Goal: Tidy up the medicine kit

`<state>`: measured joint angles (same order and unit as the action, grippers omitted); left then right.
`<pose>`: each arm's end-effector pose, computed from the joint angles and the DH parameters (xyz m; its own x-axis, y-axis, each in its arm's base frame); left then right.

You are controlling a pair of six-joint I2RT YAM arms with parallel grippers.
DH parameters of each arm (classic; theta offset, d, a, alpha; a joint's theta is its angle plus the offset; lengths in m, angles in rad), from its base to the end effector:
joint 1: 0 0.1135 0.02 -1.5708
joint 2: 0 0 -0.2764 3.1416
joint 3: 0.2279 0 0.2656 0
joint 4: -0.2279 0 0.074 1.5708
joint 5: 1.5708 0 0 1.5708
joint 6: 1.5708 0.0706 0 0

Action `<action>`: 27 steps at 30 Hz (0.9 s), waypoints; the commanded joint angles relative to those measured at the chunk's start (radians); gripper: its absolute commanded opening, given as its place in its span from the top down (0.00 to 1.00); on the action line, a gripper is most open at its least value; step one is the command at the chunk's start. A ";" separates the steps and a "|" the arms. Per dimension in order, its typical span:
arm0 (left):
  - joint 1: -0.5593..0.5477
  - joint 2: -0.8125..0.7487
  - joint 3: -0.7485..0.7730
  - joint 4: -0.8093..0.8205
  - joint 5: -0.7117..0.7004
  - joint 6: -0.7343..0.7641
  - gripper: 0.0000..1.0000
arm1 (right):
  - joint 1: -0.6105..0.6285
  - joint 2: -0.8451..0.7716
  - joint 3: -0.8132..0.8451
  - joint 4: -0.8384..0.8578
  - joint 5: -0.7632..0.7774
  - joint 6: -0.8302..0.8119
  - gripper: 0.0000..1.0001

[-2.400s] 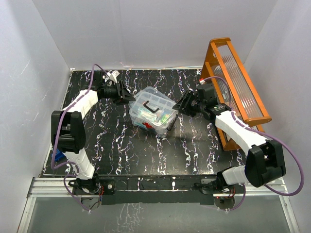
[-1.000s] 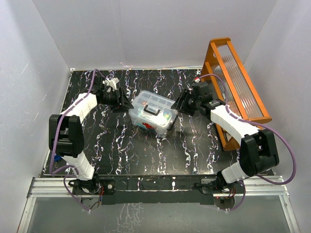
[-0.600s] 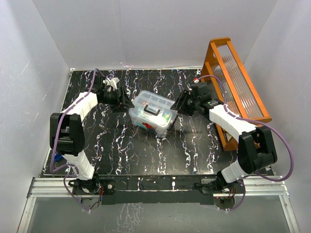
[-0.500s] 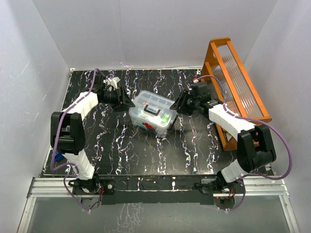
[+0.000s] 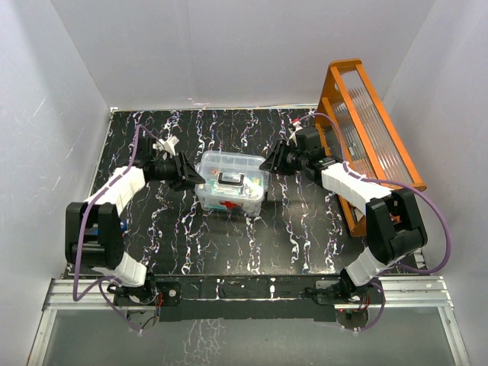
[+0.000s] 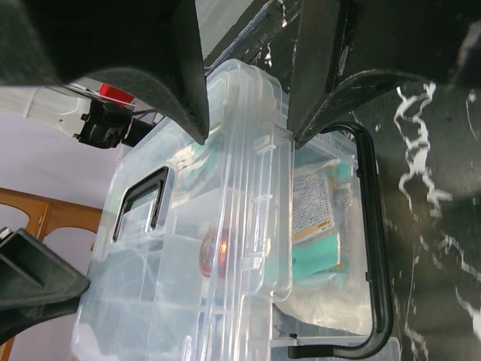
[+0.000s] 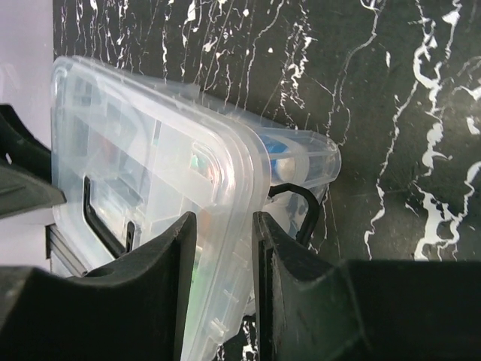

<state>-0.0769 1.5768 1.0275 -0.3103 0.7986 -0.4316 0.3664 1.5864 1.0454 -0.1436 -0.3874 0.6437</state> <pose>0.3492 -0.0776 0.2126 -0.9035 -0.2231 -0.3659 0.1562 0.6236 -0.7660 0.3499 0.1628 0.2199 -0.8353 0.2747 -0.4763 -0.1295 0.7435 0.6560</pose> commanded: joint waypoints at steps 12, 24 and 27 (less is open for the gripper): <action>-0.027 -0.298 -0.148 -0.242 -0.348 0.078 0.49 | 0.198 0.007 -0.013 -0.070 0.116 0.034 0.70; -0.027 -0.307 0.114 -0.258 -0.471 0.152 0.28 | 0.172 -0.081 0.100 -0.100 0.185 0.056 0.45; -0.027 -0.318 0.133 -0.273 -0.497 0.177 0.26 | 0.168 -0.109 0.096 -0.099 0.194 0.067 0.42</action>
<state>-0.1043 1.2987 1.1210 -0.5480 0.3614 -0.3092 0.5415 1.5501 1.1007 -0.2321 -0.2050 0.6899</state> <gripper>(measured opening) 0.730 0.568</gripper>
